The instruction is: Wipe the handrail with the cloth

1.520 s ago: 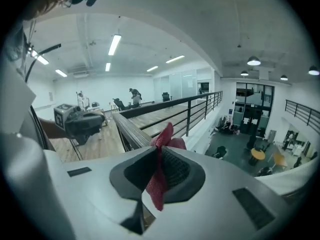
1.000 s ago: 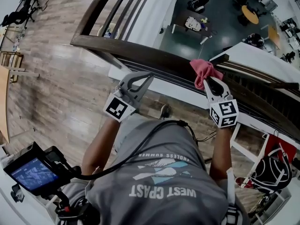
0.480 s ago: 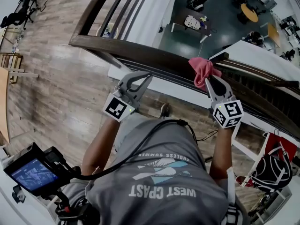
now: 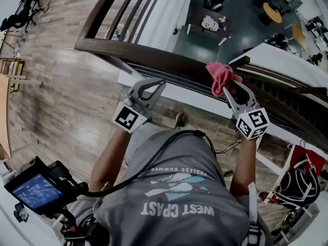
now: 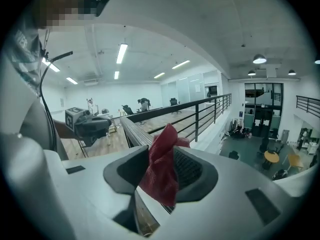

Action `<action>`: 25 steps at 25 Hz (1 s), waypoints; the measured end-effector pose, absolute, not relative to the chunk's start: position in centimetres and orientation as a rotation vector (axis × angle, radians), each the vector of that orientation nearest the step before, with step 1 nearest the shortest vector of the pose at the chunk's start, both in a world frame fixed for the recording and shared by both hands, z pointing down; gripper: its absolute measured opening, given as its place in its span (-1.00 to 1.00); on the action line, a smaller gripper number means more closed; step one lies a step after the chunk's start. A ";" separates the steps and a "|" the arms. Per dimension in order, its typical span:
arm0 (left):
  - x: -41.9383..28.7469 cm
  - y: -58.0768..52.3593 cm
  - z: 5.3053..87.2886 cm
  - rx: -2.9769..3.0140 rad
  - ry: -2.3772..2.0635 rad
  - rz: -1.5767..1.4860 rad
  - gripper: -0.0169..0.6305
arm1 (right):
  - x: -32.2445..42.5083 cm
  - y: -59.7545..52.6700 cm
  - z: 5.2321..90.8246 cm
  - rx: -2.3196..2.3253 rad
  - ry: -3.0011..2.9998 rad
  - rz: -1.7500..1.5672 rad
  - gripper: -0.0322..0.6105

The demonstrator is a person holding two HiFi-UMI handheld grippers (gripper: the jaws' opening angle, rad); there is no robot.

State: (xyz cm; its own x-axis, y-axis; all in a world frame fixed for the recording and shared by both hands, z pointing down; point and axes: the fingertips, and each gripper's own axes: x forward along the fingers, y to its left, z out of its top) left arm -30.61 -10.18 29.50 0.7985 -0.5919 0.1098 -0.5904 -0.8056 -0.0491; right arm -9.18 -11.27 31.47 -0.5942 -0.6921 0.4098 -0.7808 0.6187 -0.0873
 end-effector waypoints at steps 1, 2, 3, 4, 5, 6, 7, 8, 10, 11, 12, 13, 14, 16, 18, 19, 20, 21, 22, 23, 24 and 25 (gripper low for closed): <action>-30.6 -10.2 29.5 -2.968 0.975 -0.189 -0.93 | -9.1 -11.3 31.3 1.192 -2.519 0.378 -0.55; -30.7 -10.2 29.6 -2.967 0.974 -0.190 -0.93 | -9.0 -11.3 31.1 1.202 -2.526 0.382 -0.55; -30.7 -10.2 29.6 -2.966 0.972 -0.191 -0.93 | -8.9 -11.4 30.9 1.212 -2.530 0.382 -0.55; -30.6 -10.2 29.6 -2.966 0.971 -0.191 -0.93 | -8.8 -11.4 30.8 1.220 -2.533 0.380 -0.55; -30.6 -10.2 29.6 -2.965 0.971 -0.188 -0.93 | -8.7 -11.4 30.7 1.227 -2.536 0.378 -0.55; -30.5 -10.3 29.6 -2.964 0.970 -0.185 -0.93 | -8.6 -11.5 30.6 1.232 -2.541 0.377 -0.55; -30.5 -10.3 29.6 -2.963 0.970 -0.184 -0.93 | -8.6 -11.5 30.3 1.238 -2.548 0.376 -0.55; -30.4 -10.3 29.5 -2.964 0.971 -0.183 -0.93 | -8.5 -11.6 29.9 1.248 -2.561 0.372 -0.55; -30.4 -10.3 29.2 -2.965 0.973 -0.178 -0.93 | -8.4 -11.7 28.5 1.277 -2.601 0.351 -0.55; -30.3 -10.3 29.0 -2.963 0.973 -0.175 -0.93 | -8.4 -11.7 27.6 1.294 -2.625 0.332 -0.55; -30.3 -10.3 28.7 -2.960 0.973 -0.170 -0.93 | -8.3 -11.7 26.6 1.313 -2.648 0.307 -0.55; -30.2 -10.3 28.3 -2.956 0.973 -0.165 -0.93 | -8.2 -11.6 25.6 1.330 -2.670 0.274 -0.55; -30.1 -10.3 28.0 -2.954 0.975 -0.159 -0.93 | -8.2 -11.5 24.4 1.345 -2.692 0.234 -0.55; -30.2 -10.4 27.1 -2.954 0.979 -0.134 -0.93 | -8.7 -11.2 22.0 1.360 -2.743 0.140 -0.55; -30.2 -10.5 25.9 -2.958 0.980 -0.090 -0.93 | -9.6 -10.7 19.5 1.344 -2.798 0.033 -0.55; -30.2 -10.5 25.2 -2.959 0.979 -0.069 -0.93 | -10.2 -10.3 18.2 1.324 -2.824 -0.023 -0.55; -30.3 -10.4 24.5 -2.958 0.977 -0.050 -0.93 | -10.9 -9.9 17.0 1.298 -2.846 -0.081 -0.55; -30.3 -10.4 23.7 -2.956 0.976 -0.033 -0.93 | -11.5 -9.4 15.9 1.266 -2.862 -0.142 -0.55; -30.4 -10.4 23.0 -2.950 0.974 -0.019 -0.93 | -12.2 -9.0 14.8 1.231 -2.872 -0.201 -0.55; -30.4 -10.3 22.2 -2.942 0.971 -0.007 -0.93 | -12.9 -8.5 13.9 1.197 -2.877 -0.254 -0.55; -30.4 -10.2 21.4 -2.931 0.969 0.003 -0.93 | -13.6 -8.1 13.1 1.165 -2.877 -0.297 -0.55; -30.5 -10.2 20.8 -2.920 0.969 0.009 -0.93 | -14.2 -7.8 12.5 1.136 -2.877 -0.330 -0.55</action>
State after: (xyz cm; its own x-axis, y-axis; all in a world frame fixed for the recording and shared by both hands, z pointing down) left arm -30.53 -10.18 20.81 0.8020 -0.5968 -0.0260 -0.5972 -0.7999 -0.0597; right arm -14.24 -7.79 12.47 -0.7327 -0.6788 -0.0488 -0.6722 0.7106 0.2077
